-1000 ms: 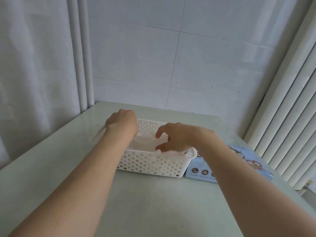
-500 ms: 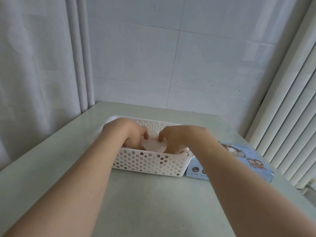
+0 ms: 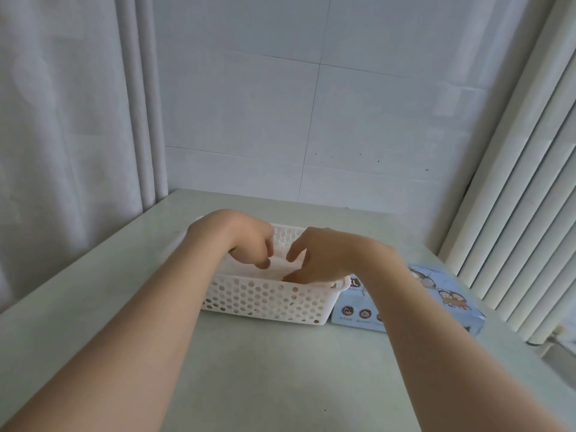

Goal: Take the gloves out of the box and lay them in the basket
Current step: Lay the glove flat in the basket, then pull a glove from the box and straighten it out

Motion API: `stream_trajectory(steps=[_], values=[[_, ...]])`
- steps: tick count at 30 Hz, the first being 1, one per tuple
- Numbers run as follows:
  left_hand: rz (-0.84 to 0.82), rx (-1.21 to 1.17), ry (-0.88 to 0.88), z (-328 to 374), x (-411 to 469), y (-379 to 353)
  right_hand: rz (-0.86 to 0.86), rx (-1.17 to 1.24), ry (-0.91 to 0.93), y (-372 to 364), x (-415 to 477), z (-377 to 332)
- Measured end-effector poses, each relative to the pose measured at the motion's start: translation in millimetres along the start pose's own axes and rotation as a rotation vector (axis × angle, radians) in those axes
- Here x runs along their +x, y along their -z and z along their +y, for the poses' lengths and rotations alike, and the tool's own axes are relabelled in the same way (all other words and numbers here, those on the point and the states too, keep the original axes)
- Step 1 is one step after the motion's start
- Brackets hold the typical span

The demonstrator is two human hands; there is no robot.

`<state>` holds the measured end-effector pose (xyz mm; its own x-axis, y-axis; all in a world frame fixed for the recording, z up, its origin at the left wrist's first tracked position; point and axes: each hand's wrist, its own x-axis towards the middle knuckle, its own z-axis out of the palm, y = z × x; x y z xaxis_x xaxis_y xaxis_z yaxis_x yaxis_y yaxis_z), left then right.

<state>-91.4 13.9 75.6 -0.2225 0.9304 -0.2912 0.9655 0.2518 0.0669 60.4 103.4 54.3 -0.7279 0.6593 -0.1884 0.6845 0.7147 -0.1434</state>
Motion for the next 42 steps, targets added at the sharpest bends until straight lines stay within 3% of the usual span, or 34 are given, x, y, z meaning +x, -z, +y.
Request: stream_trajectory(steps=[4, 6, 14, 19, 23, 28, 32, 38, 42], values=[[0.032, -0.049, -0.109, 11.9, -2.6, 4.1, 0.402, 0.273, 0.176, -3.1, -20.4, 11.5], [0.122, -0.109, -0.159, 22.6, -3.3, 2.0, 0.594, 0.433, 0.160, -8.1, -30.5, 25.8], [0.292, -0.294, -0.306, 84.0, -0.8, -27.2, 0.820, 0.564, -0.187, -34.0, -55.7, 103.2], [0.392, -0.050, -0.245, 110.1, 4.3, -51.1, 0.850, 0.318, -0.344, -52.7, -66.7, 134.8], [0.549, -0.024, -0.217, 116.6, 13.3, -63.7, 0.836, 0.012, -0.458, -51.2, -75.3, 138.8], [0.759, 0.139, -0.206, 118.8, 25.7, -78.5, 0.801, -0.009, -0.587, -53.9, -73.2, 138.8], [0.948, 0.285, -0.362, 125.8, 28.6, -86.8, 0.772, -0.042, -0.579, -57.4, -67.7, 142.3], [0.809, 0.368, -0.370, 138.7, 20.9, -101.1, 0.761, -0.057, -0.493, -58.3, -74.1, 148.3], [0.780, 0.381, -0.359, 138.6, 20.0, -100.4, 0.768, 0.009, -0.324, -56.2, -77.0, 151.6]])
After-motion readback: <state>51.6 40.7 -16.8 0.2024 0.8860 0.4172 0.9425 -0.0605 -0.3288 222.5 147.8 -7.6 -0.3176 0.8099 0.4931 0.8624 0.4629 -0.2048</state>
